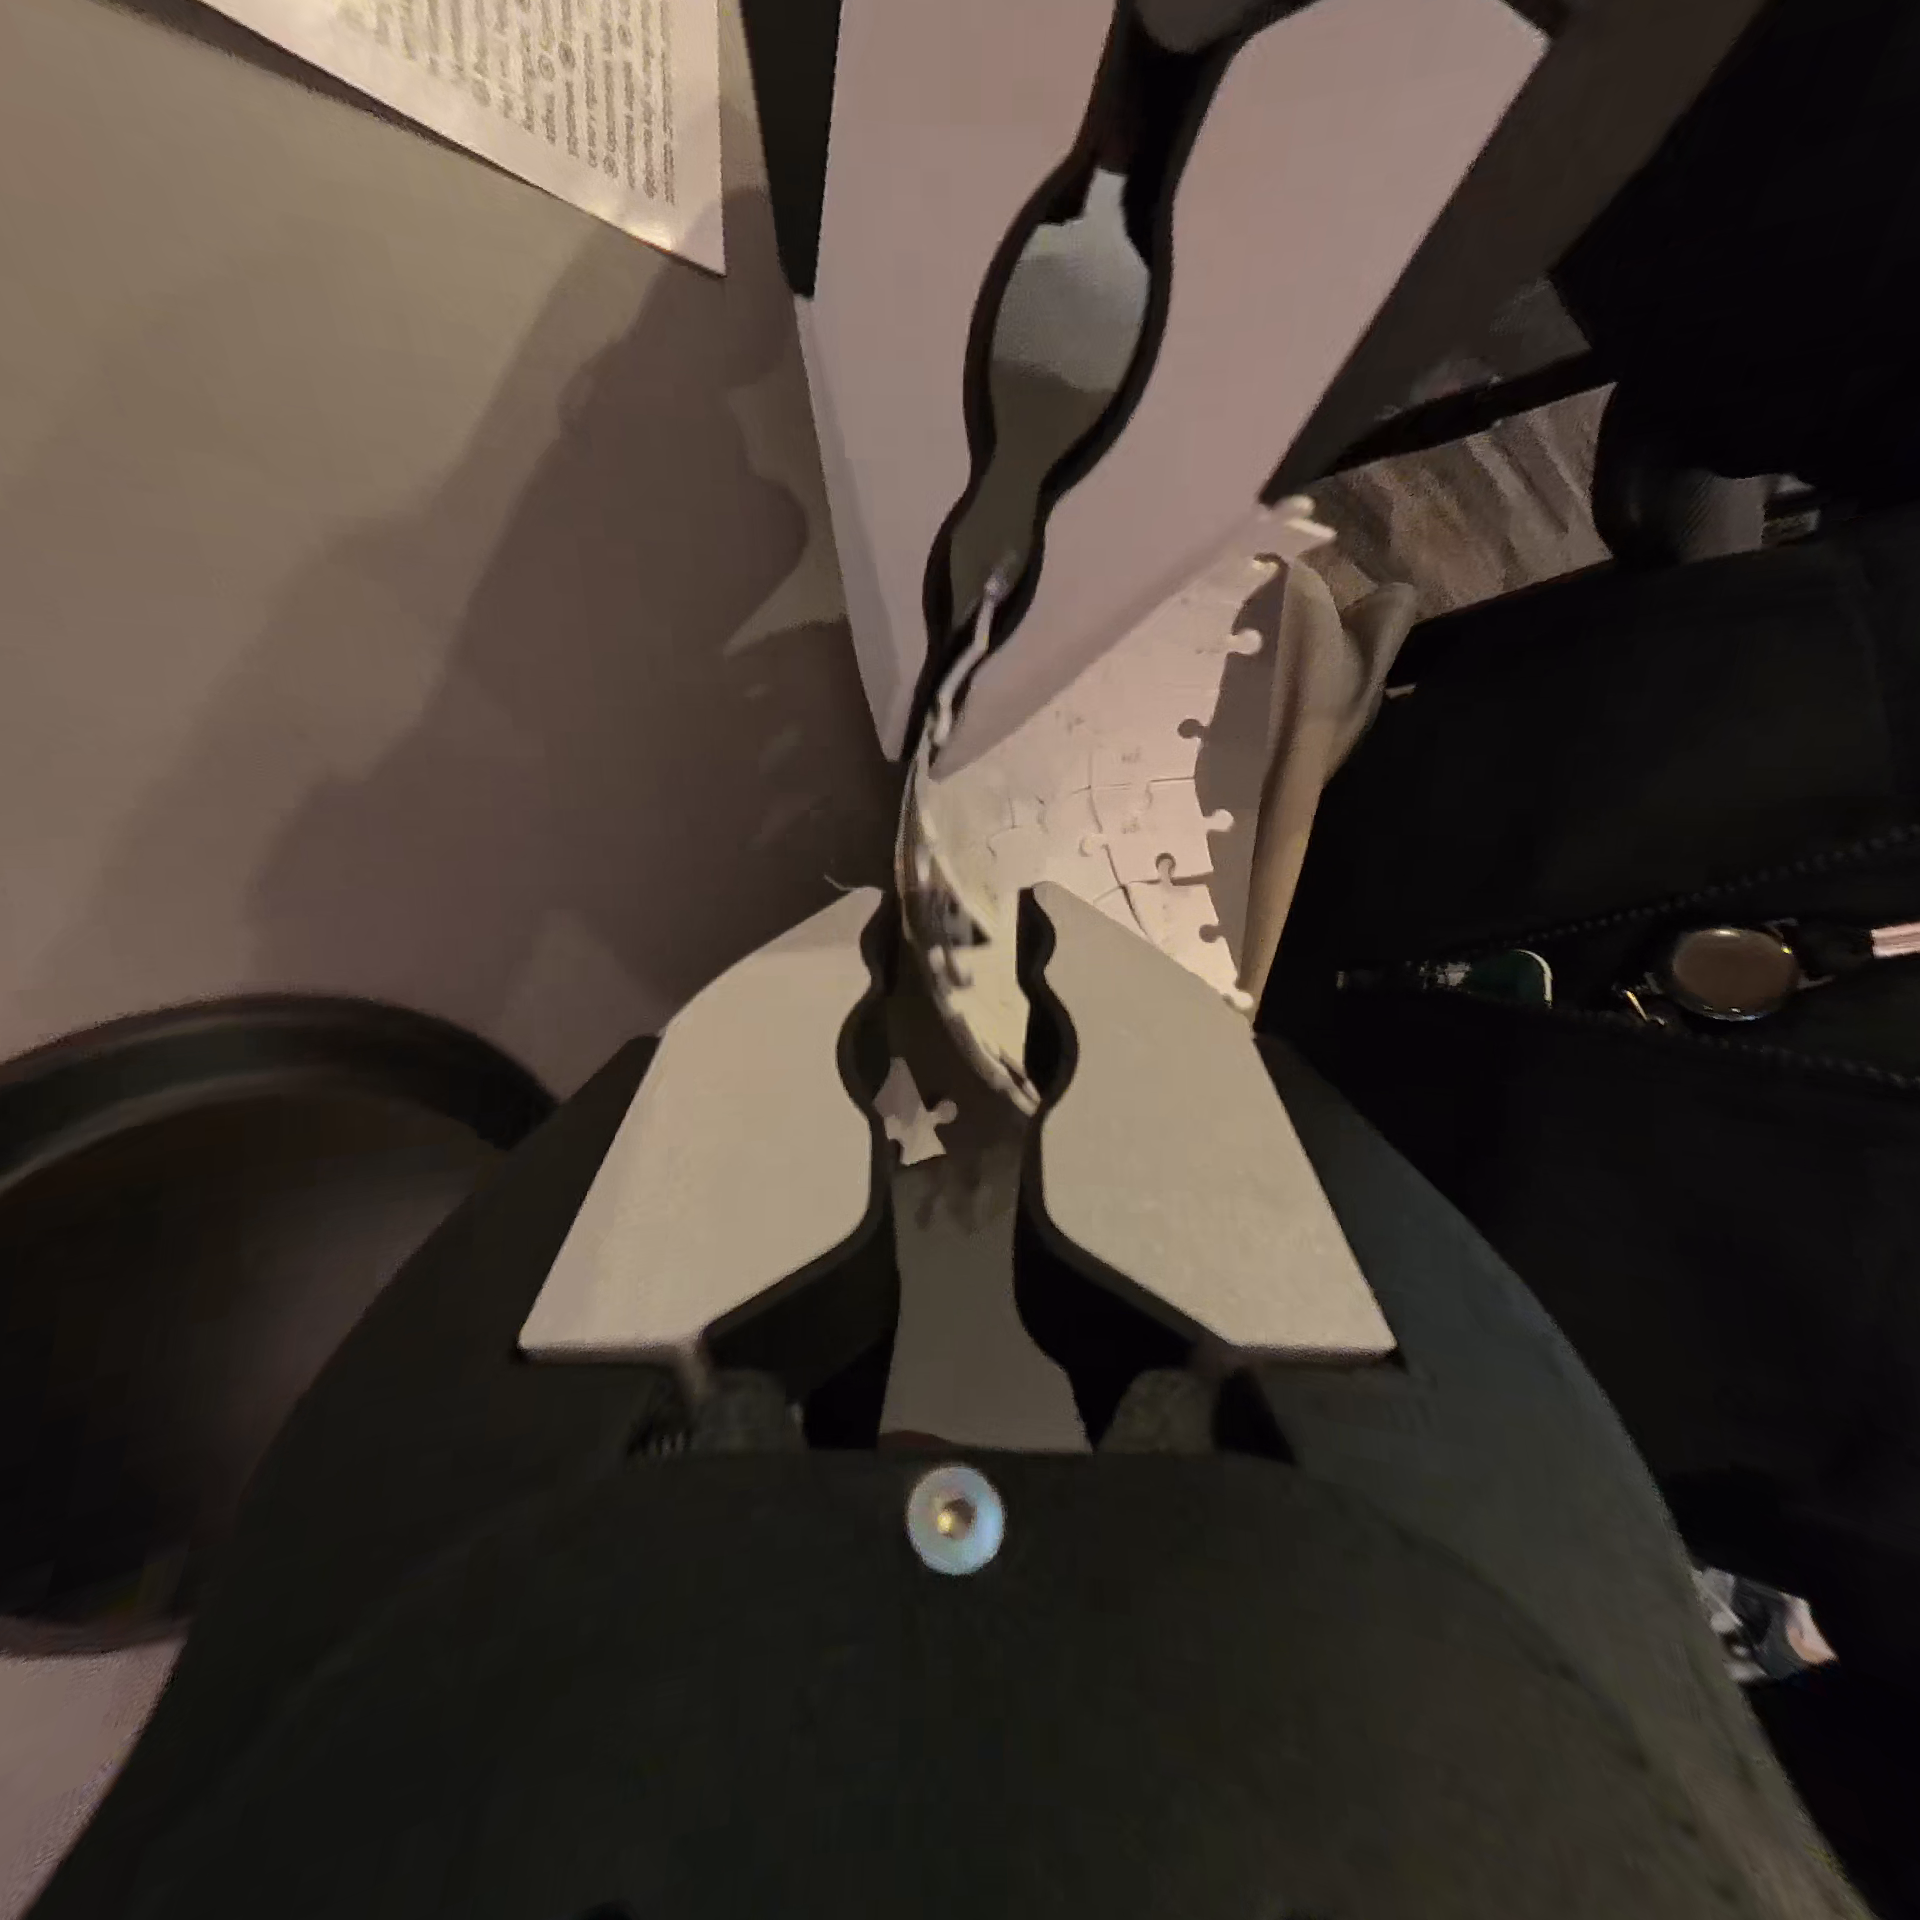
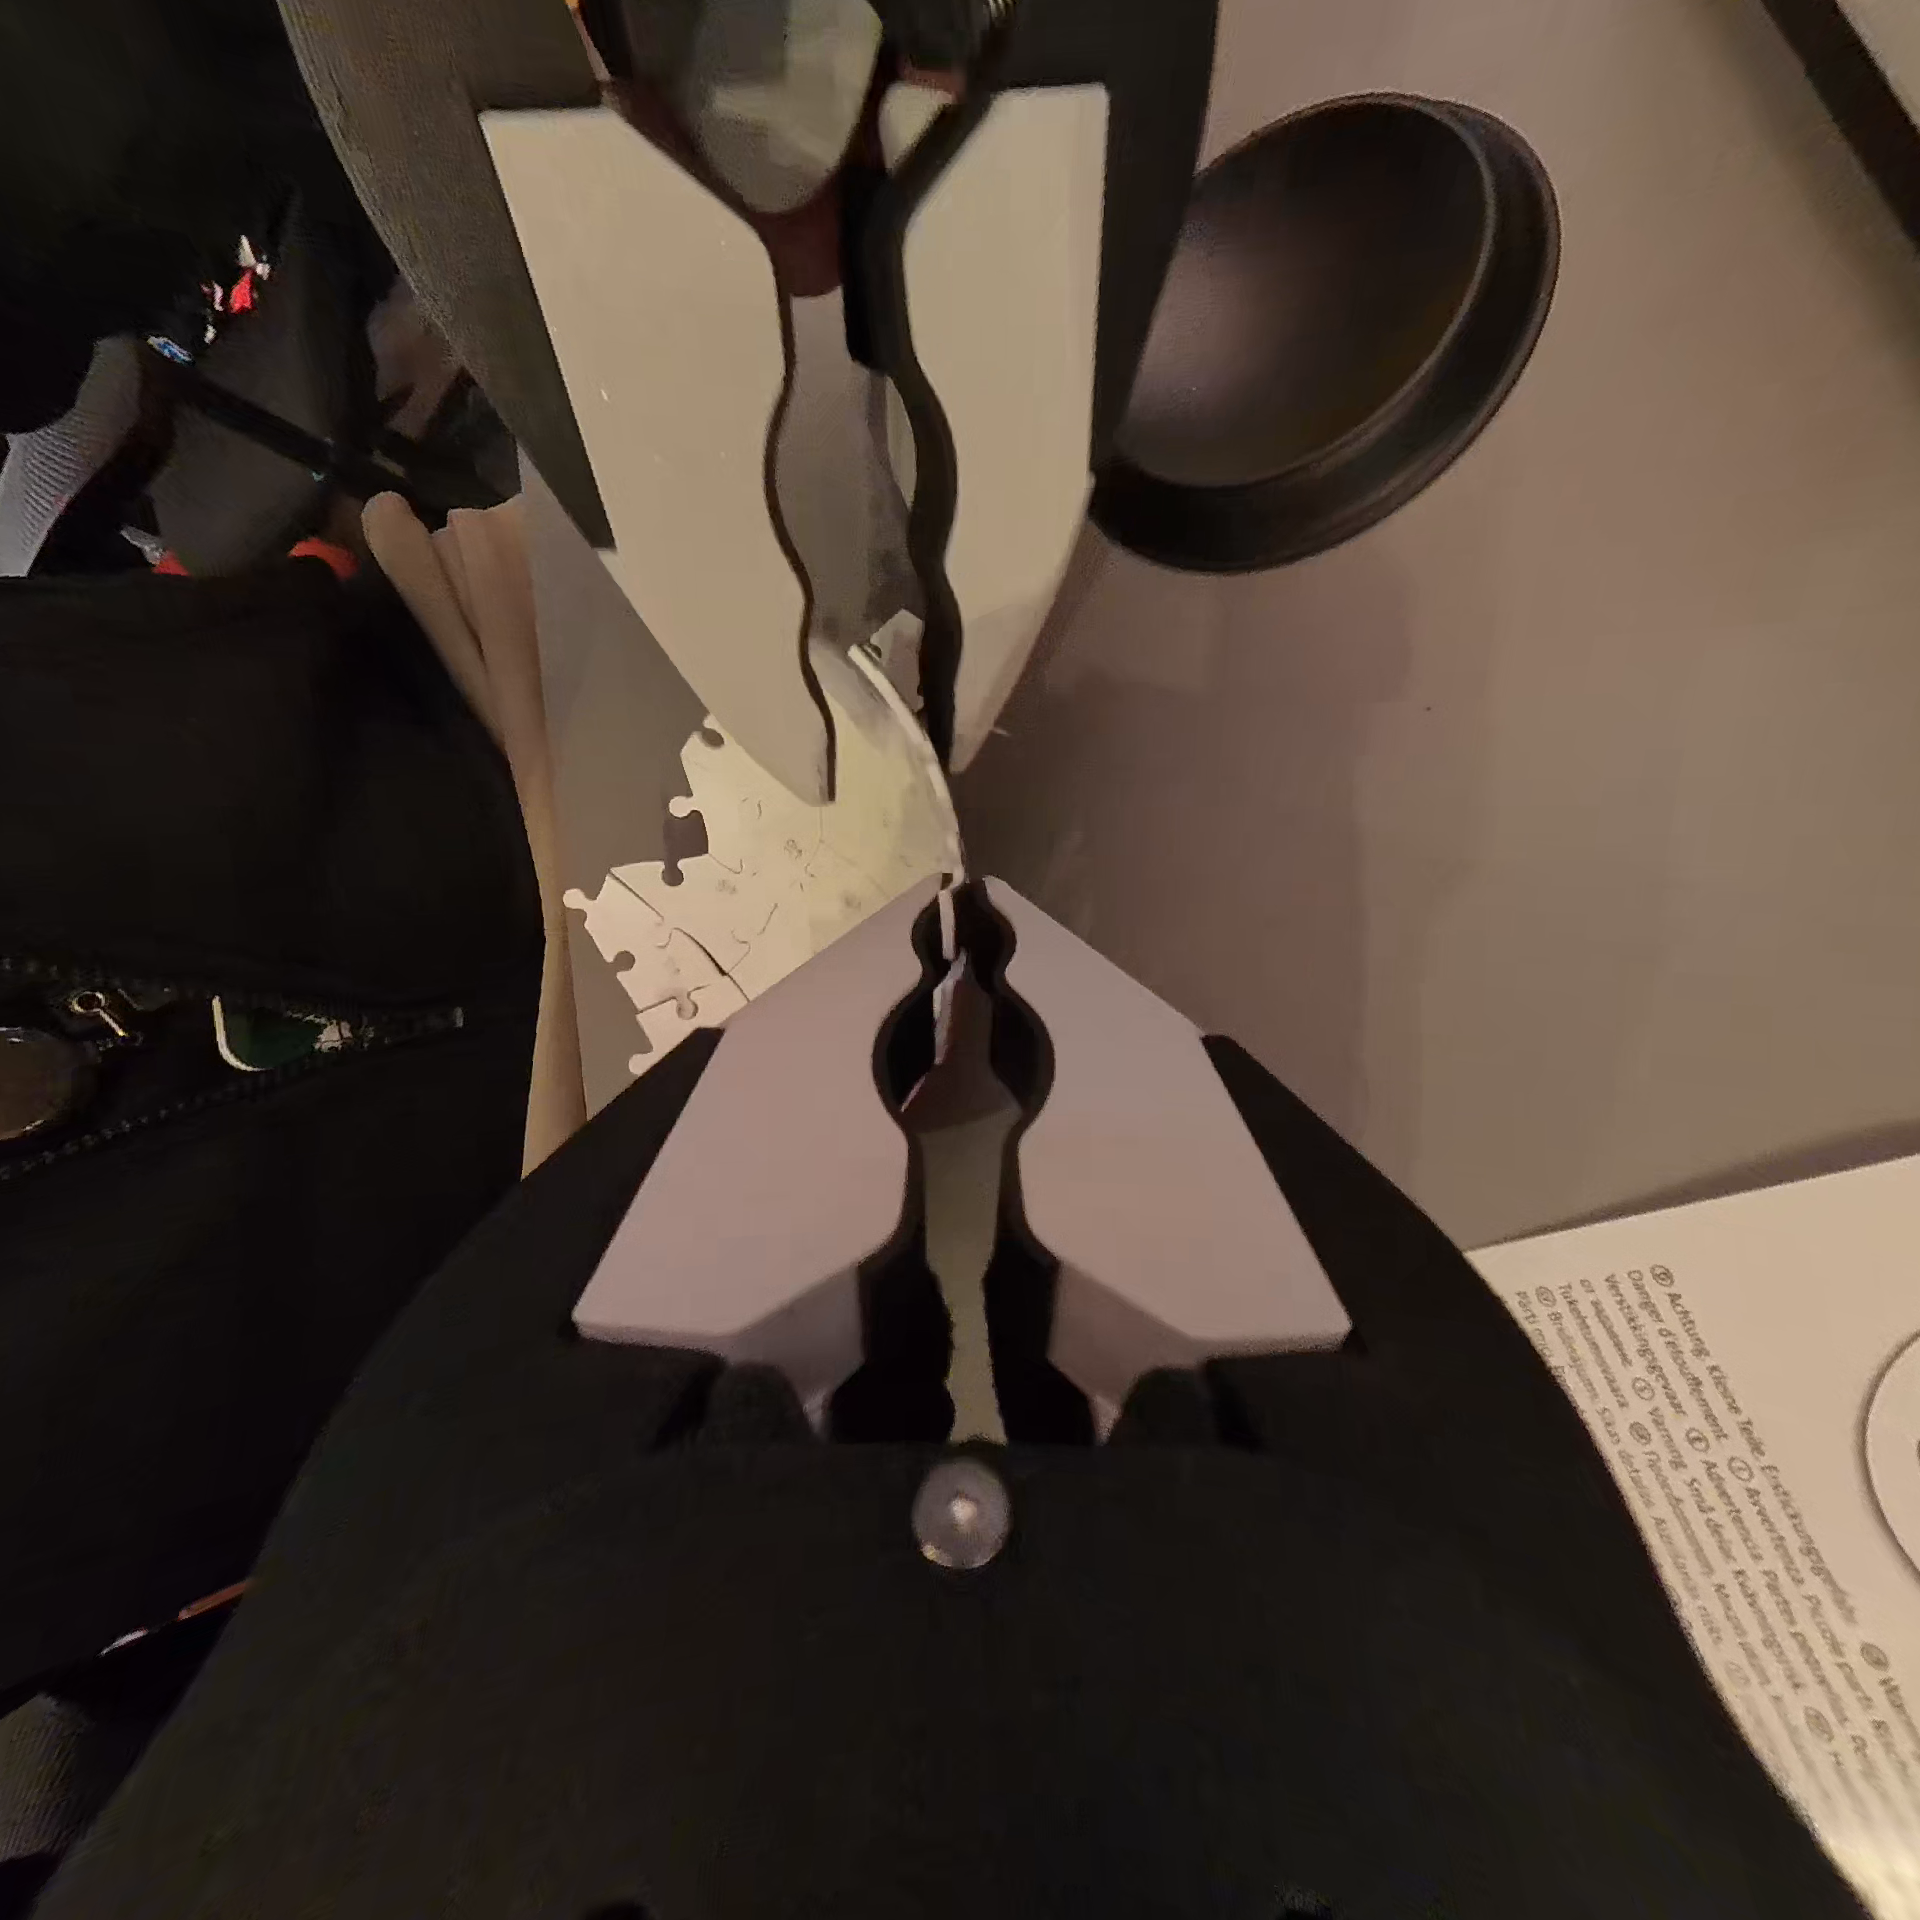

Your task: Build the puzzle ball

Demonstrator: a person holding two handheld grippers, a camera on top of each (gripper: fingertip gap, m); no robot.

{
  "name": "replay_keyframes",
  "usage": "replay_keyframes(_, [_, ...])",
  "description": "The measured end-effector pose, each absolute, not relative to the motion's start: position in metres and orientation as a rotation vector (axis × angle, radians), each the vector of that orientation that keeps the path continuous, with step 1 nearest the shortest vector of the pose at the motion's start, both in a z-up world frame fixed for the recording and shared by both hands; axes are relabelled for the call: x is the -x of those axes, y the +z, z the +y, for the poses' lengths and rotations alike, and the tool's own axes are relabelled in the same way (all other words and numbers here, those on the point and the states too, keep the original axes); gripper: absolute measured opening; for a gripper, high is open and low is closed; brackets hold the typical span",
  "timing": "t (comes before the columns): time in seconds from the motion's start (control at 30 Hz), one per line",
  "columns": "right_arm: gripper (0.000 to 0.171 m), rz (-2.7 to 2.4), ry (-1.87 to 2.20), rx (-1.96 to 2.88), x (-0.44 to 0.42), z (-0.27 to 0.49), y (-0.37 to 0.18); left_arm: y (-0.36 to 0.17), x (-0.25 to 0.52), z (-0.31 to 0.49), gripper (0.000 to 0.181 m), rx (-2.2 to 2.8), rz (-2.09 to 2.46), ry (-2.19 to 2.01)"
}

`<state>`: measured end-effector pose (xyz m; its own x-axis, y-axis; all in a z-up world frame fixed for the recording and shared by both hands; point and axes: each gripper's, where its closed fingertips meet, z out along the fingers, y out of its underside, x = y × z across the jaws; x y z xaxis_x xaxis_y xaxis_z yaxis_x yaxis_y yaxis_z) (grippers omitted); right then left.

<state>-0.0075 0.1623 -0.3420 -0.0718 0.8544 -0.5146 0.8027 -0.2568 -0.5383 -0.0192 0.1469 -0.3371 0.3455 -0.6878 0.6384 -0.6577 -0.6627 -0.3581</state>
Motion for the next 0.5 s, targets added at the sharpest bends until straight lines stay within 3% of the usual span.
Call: replay_keyframes(0.5, [0.018,-1.799,1.210,2.172,-0.003,0.172,-0.340,-0.345,0.031,0.145,0.017,2.551,1.150,-1.105])
